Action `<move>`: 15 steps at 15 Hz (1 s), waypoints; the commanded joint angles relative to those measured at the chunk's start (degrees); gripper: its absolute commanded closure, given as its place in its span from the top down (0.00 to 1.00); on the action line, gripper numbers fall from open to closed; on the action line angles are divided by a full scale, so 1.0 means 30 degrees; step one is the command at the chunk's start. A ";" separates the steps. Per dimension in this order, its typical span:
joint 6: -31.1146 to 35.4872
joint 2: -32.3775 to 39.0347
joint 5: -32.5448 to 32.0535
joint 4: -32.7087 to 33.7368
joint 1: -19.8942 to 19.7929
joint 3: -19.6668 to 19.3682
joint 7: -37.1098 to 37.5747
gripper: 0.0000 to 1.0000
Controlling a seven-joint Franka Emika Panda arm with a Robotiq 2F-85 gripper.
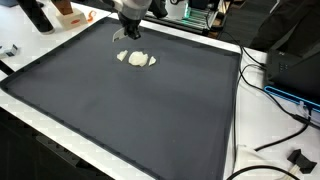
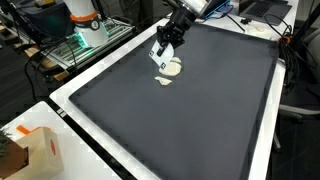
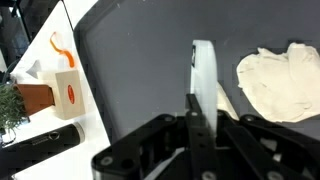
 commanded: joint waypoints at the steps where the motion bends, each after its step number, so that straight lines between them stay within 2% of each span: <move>1: -0.0421 0.0524 -0.0581 0.0419 0.0494 -0.0290 0.0251 0.01; 9: 0.0296 0.0398 -0.0411 0.0231 0.0412 -0.0223 -0.0612 0.01; 15: 0.1210 0.0025 -0.0156 -0.0120 0.0201 -0.0114 -0.2540 0.01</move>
